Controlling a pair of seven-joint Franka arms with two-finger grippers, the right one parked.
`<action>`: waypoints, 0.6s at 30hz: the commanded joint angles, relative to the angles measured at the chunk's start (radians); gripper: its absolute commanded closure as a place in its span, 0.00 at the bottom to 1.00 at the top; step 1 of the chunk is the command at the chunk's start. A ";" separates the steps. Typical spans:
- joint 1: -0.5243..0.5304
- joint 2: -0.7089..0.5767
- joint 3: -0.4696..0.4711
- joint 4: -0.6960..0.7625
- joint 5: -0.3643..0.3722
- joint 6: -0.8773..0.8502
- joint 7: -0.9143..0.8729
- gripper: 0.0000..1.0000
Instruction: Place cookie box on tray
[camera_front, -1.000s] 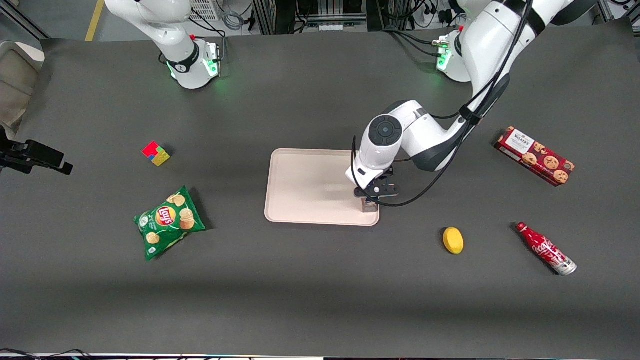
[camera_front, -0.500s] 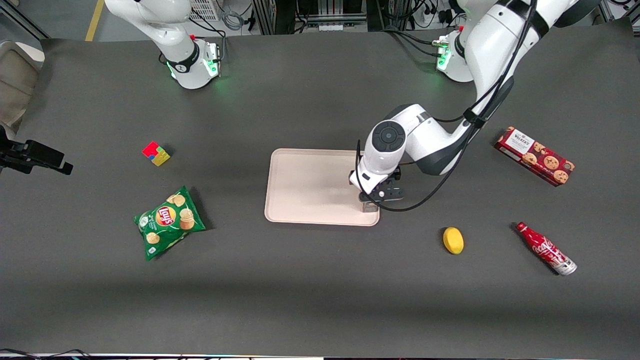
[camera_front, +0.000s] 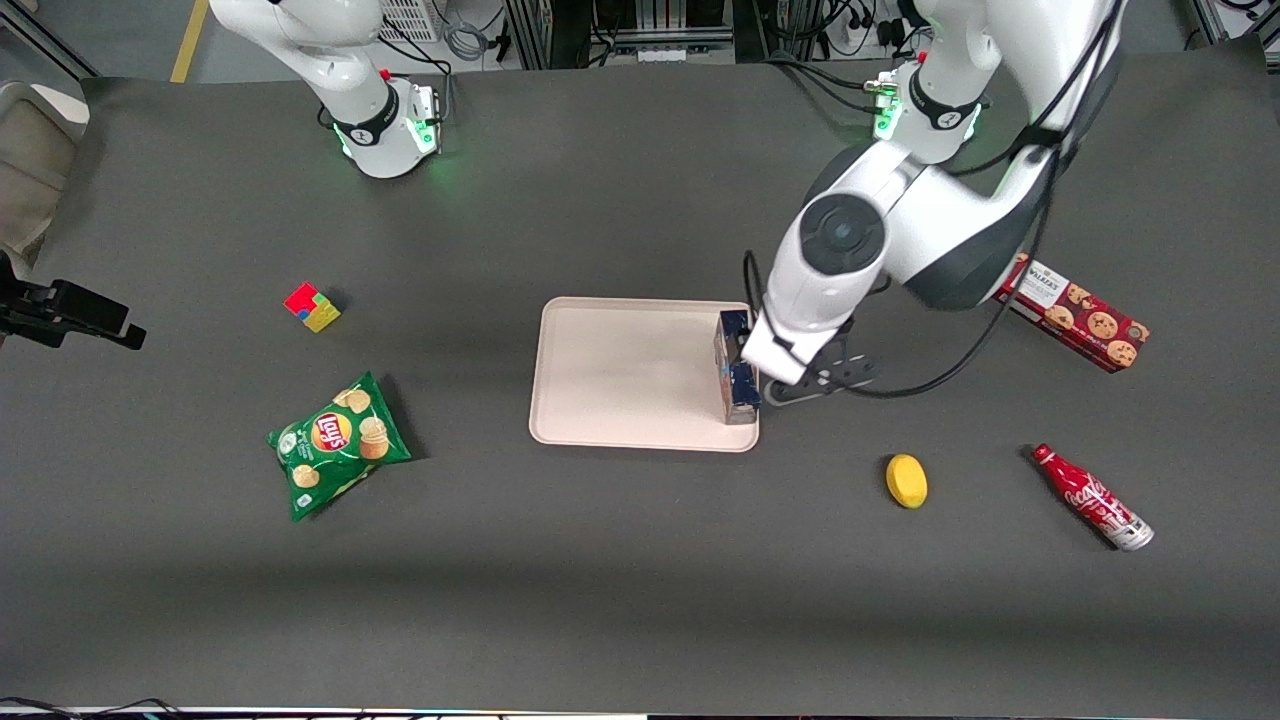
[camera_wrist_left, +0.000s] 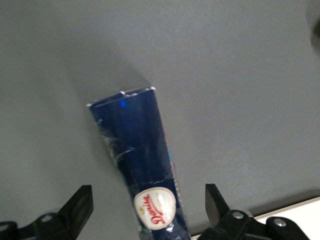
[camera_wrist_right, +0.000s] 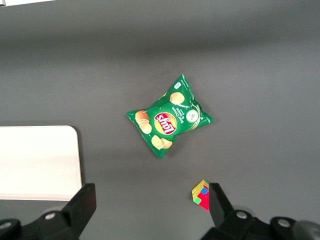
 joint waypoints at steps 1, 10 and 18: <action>0.000 -0.161 0.171 0.033 -0.042 -0.209 0.237 0.00; 0.002 -0.365 0.418 -0.023 -0.042 -0.348 0.608 0.00; 0.003 -0.559 0.492 -0.345 -0.040 -0.150 0.682 0.00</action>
